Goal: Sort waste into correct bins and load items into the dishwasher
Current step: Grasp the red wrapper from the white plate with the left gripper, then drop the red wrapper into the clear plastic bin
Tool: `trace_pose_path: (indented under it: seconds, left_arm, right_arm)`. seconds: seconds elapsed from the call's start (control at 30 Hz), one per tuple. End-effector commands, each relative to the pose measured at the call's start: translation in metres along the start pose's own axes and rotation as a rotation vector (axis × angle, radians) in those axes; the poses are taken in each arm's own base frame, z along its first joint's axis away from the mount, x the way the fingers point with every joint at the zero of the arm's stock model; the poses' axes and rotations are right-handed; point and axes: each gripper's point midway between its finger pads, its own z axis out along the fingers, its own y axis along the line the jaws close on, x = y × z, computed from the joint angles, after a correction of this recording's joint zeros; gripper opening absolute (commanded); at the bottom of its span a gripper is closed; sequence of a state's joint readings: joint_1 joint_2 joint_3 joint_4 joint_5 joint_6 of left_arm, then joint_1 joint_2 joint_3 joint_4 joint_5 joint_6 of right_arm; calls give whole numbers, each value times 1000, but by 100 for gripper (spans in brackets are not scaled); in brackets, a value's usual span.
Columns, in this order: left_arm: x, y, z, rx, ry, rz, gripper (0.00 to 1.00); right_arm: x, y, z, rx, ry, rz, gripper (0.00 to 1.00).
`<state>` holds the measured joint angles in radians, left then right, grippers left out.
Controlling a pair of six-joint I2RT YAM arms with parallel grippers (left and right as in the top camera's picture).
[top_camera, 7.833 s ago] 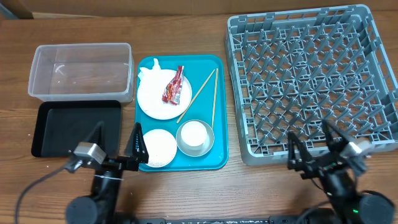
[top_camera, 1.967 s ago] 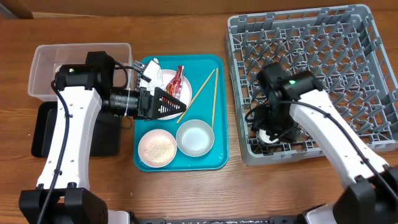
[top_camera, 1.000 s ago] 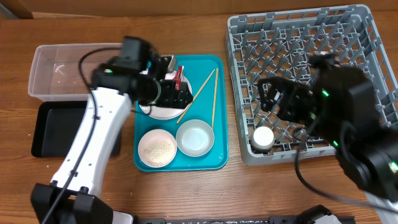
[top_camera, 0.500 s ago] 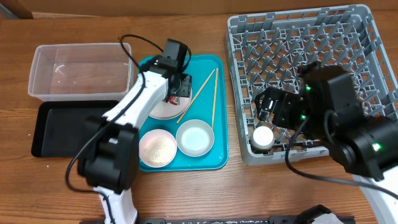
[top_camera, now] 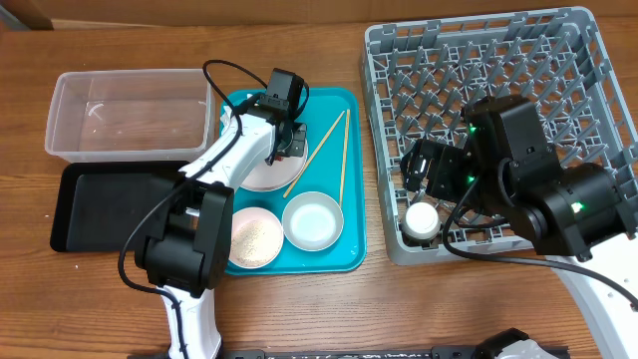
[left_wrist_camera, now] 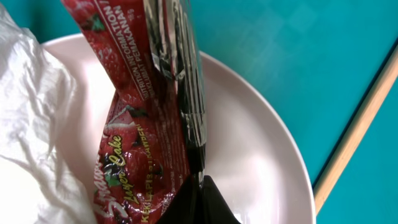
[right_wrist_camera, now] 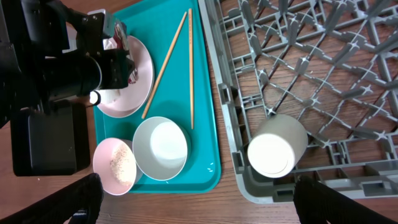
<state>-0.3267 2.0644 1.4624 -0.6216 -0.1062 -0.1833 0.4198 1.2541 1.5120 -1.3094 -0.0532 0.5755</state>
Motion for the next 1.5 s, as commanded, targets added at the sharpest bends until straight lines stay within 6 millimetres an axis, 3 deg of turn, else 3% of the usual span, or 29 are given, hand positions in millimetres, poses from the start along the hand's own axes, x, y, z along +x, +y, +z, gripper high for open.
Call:
trace_pose_path:
  seconds: [0.0,0.1,0.27,0.33,0.4,0.5,0.53,0.67,0.7,0.77,0.8,0.83,0.9,0.97,1.03,1.2,1.23,1.27,1.37,1.47]
  left_arm:
    - [-6,3,-8,-2,-5,-35,4]
    - [-19,2,-33,21,-20,-71,4]
    - [-48,-5,-101,93,-81,-83,4]
    - [-56,1,-127,87,-116,-100,4]
    - [-59,16,-141,39,-140,-155,4]
    - [-57,58,-146,-91,-149,-288,4]
    - [-52,81,-143,-138,-131,-350,4]
    - [-40,137,-135,-210,-95,-510,4]
    - [-34,166,-132,-237,-86,-594,4]
    - [-29,189,-127,-234,-72,-670,4]
    - [-31,192,-120,-148,-63,-687,22]
    - [-34,187,-118,-85,-60,-648,34]
    - [-42,175,-119,10,-70,-550,45]
    - [-46,172,-126,18,-84,-512,47]
    - [-56,157,-134,61,-106,-469,49]
    - [-62,94,-135,157,-98,-238,49]
    - [-57,72,-131,122,-83,-123,52]
    - [-53,66,-126,70,-71,-87,57]
    - [-40,61,-108,-120,-29,-50,71]
    - [-27,64,-84,-232,27,-55,75]
  right_arm:
    - [-1,2,-3,-13,-9,-10,99]
    - [-1,2,-3,-13,-9,-10,99]
    - [-1,2,-3,-13,-9,-10,99]
    - [-1,2,-3,-13,-9,-10,99]
    - [-1,2,-3,-13,-9,-10,100]
    - [-1,3,-3,-14,-10,-9,100]
    - [-1,2,-3,-13,-9,-10,100]
    - [-1,2,-3,-13,-8,-9,100]
    - [-1,2,-3,-13,-8,-9,100]
    - [-1,2,-3,-14,-8,-9,100]
    - [-1,2,-3,-13,-8,-9,100]
    - [-1,2,-3,-13,-8,-9,100]
    - [-1,2,-3,-13,-8,-10,100]
    - [0,2,-3,-11,-7,-9,100]
    - [2,1,-3,-6,0,-9,100]
    - [5,-3,-3,8,13,-7,100]
    - [5,-3,-3,9,13,-7,100]
    - [5,-3,-3,9,13,-8,100]
    - [5,-3,-3,9,13,-7,100]
    - [5,-3,-3,9,14,-7,100]
